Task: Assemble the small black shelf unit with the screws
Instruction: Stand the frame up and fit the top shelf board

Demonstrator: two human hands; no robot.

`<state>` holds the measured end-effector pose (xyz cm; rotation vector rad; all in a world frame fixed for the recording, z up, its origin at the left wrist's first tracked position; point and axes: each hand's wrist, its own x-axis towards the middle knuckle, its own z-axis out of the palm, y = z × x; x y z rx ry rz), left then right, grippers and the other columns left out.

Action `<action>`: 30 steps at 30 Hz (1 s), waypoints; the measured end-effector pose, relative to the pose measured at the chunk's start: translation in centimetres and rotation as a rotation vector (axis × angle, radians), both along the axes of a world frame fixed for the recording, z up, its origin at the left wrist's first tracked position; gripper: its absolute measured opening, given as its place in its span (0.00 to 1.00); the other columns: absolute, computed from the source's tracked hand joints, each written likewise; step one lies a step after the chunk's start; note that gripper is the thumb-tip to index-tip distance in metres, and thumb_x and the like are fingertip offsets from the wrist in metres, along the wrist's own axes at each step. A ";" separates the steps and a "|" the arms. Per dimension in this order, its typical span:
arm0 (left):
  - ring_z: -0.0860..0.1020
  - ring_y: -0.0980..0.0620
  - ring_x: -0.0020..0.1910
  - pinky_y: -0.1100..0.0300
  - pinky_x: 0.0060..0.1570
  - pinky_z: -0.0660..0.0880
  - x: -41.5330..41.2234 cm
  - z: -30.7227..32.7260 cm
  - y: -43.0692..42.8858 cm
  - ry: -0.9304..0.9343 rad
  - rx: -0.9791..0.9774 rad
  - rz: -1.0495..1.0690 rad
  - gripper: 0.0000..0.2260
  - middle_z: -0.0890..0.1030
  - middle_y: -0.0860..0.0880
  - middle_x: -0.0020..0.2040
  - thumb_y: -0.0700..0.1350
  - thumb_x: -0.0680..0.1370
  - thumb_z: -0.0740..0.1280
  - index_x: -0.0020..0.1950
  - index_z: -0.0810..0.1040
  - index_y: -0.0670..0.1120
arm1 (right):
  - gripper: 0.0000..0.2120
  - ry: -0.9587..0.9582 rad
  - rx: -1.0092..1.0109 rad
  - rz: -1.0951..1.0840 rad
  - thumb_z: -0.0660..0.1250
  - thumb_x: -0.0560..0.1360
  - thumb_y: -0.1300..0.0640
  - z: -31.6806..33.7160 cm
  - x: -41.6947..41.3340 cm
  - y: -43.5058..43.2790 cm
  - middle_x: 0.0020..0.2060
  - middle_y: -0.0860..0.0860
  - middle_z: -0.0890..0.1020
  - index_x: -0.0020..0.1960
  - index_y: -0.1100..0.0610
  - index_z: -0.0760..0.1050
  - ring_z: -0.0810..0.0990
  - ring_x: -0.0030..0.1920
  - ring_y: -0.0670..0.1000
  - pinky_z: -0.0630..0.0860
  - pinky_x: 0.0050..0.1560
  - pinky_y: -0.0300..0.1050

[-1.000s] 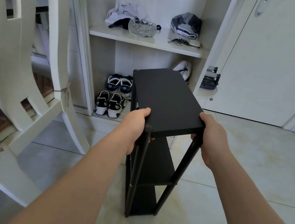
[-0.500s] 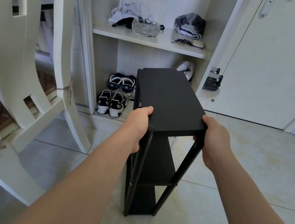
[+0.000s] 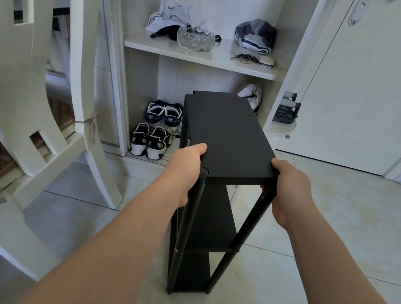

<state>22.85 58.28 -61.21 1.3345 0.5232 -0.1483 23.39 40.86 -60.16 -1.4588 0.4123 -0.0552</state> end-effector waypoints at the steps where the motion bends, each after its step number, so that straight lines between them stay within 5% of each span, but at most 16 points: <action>1: 0.82 0.45 0.54 0.45 0.62 0.77 0.0 0.0 0.0 0.001 0.000 0.003 0.14 0.84 0.48 0.53 0.56 0.80 0.64 0.59 0.79 0.49 | 0.12 -0.001 0.002 0.001 0.63 0.81 0.58 0.0 0.0 0.0 0.29 0.48 0.76 0.39 0.58 0.75 0.73 0.33 0.50 0.75 0.41 0.44; 8: 0.82 0.45 0.53 0.46 0.61 0.77 -0.3 0.3 0.0 -0.009 0.011 0.014 0.14 0.85 0.48 0.52 0.56 0.80 0.64 0.58 0.78 0.49 | 0.13 0.000 0.011 0.013 0.62 0.81 0.59 0.5 -0.2 0.1 0.22 0.44 0.77 0.39 0.59 0.76 0.73 0.32 0.48 0.74 0.36 0.41; 19: 0.82 0.49 0.52 0.48 0.56 0.80 -2.0 -0.7 -1.1 -0.216 0.094 0.142 0.06 0.84 0.50 0.49 0.50 0.80 0.66 0.50 0.80 0.50 | 0.11 0.001 0.057 0.017 0.62 0.81 0.58 0.3 -1.1 0.0 0.33 0.48 0.78 0.41 0.57 0.76 0.74 0.35 0.49 0.74 0.43 0.45; 25: 0.72 0.52 0.32 0.55 0.37 0.68 -0.8 0.2 0.9 -0.306 0.213 0.356 0.17 0.72 0.56 0.28 0.53 0.81 0.63 0.34 0.68 0.48 | 0.07 0.084 0.070 0.244 0.64 0.80 0.56 0.3 -2.7 -0.6 0.35 0.51 0.84 0.52 0.57 0.77 0.84 0.36 0.54 0.80 0.39 0.47; 27: 0.78 0.52 0.45 0.54 0.47 0.73 -1.1 0.1 1.1 -0.289 0.270 0.445 0.10 0.79 0.56 0.42 0.56 0.80 0.65 0.48 0.75 0.50 | 0.08 0.091 0.032 0.296 0.65 0.80 0.54 0.4 -2.6 -1.1 0.35 0.51 0.83 0.53 0.57 0.78 0.83 0.40 0.57 0.81 0.43 0.49; 30: 0.69 0.43 0.70 0.41 0.69 0.68 -2.9 -0.1 -0.4 -0.050 0.109 0.470 0.36 0.69 0.48 0.72 0.60 0.73 0.73 0.76 0.62 0.50 | 0.13 0.040 -0.032 0.204 0.67 0.80 0.50 0.6 -1.5 -1.5 0.44 0.54 0.83 0.57 0.59 0.81 0.79 0.44 0.56 0.76 0.46 0.51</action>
